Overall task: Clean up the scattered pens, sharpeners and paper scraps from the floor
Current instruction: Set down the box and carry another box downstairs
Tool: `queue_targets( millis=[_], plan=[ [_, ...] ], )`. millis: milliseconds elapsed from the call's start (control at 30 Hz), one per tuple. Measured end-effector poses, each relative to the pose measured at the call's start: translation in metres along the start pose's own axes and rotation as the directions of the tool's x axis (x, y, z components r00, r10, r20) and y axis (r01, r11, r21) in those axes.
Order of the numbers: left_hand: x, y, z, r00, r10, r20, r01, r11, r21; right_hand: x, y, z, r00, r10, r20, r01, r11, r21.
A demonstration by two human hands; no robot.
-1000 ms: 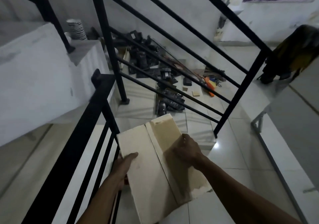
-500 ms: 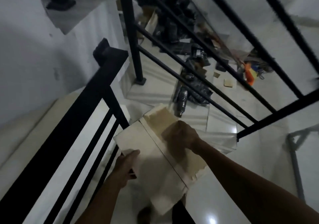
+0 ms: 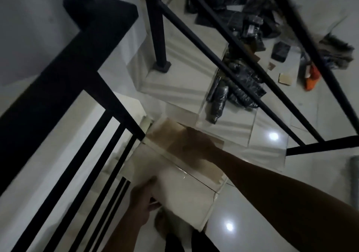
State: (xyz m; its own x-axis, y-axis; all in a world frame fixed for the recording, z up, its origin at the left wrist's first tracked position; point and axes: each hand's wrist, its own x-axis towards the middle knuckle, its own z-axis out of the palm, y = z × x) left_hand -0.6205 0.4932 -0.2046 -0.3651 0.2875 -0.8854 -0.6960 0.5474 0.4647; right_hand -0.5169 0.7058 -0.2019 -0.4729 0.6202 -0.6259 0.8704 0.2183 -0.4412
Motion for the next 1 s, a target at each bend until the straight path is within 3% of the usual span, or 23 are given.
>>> queue_targets(
  millis=[267,667,1000],
  plan=[
    [0.1,-0.022,0.025,0.998,-0.016,-0.063,0.01,0.996,-0.094,0.083,0.012,0.031,0.998,-0.023,-0.058,0.011,0.983,-0.185],
    [0.156,-0.024,0.048,0.99,-0.115,-0.08,0.088,0.953,-0.291,0.143,0.023,0.053,0.988,-0.079,-0.131,0.051,0.977,-0.205],
    [0.179,-0.007,0.075,0.988,-0.072,-0.135,0.039,0.971,-0.234,0.122,0.052,0.069,0.978,-0.168,-0.126,0.166,0.986,-0.029]
  ],
)
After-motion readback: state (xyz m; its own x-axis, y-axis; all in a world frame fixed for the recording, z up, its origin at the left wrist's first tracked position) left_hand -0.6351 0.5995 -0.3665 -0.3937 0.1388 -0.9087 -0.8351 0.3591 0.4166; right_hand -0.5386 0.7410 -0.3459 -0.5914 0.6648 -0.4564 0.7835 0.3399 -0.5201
